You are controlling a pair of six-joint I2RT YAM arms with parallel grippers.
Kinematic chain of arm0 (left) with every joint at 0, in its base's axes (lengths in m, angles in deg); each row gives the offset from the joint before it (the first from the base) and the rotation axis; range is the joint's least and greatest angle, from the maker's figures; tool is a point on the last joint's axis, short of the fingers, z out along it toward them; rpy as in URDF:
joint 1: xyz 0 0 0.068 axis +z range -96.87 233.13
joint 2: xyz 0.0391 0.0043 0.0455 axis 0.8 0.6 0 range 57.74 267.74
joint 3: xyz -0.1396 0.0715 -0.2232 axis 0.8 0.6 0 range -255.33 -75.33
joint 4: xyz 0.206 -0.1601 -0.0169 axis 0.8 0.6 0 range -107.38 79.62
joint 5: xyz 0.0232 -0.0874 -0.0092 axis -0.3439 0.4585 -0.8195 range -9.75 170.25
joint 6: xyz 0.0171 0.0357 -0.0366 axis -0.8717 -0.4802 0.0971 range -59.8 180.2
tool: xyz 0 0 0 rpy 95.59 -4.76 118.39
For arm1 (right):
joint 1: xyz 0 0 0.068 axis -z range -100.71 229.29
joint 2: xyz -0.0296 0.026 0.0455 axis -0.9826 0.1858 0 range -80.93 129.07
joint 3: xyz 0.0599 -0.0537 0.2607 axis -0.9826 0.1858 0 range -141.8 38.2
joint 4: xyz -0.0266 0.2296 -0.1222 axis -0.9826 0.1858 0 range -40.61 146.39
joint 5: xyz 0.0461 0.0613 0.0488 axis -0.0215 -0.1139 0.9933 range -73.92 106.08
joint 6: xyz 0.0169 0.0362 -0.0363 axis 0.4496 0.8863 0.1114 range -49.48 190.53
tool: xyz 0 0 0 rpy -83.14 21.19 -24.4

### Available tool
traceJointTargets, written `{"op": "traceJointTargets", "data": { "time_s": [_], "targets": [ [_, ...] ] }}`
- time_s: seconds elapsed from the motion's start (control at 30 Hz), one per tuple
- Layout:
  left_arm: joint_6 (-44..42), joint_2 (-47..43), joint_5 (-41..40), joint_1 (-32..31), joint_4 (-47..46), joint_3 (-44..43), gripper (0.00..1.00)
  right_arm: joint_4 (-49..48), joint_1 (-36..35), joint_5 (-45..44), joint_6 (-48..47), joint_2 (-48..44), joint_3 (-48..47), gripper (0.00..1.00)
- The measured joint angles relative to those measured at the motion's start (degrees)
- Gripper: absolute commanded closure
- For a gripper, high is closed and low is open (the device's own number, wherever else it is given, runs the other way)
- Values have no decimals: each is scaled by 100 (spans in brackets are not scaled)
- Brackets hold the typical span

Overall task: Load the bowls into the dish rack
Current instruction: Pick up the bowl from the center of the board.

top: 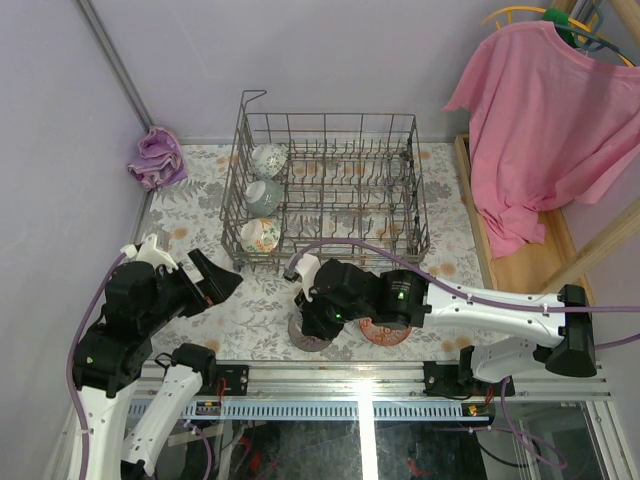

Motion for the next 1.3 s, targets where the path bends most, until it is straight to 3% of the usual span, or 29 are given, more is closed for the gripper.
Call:
{"op": "traceJointTargets", "data": {
  "time_s": [0.6, 1.3],
  "targets": [
    [0, 186, 37, 0, -186, 415, 0, -20, 0, 48, 170, -330, 219, 96],
    [31, -140, 131, 0, -238, 166, 0, 92, 0, 280, 669, -828, -70, 95]
  ]
}}
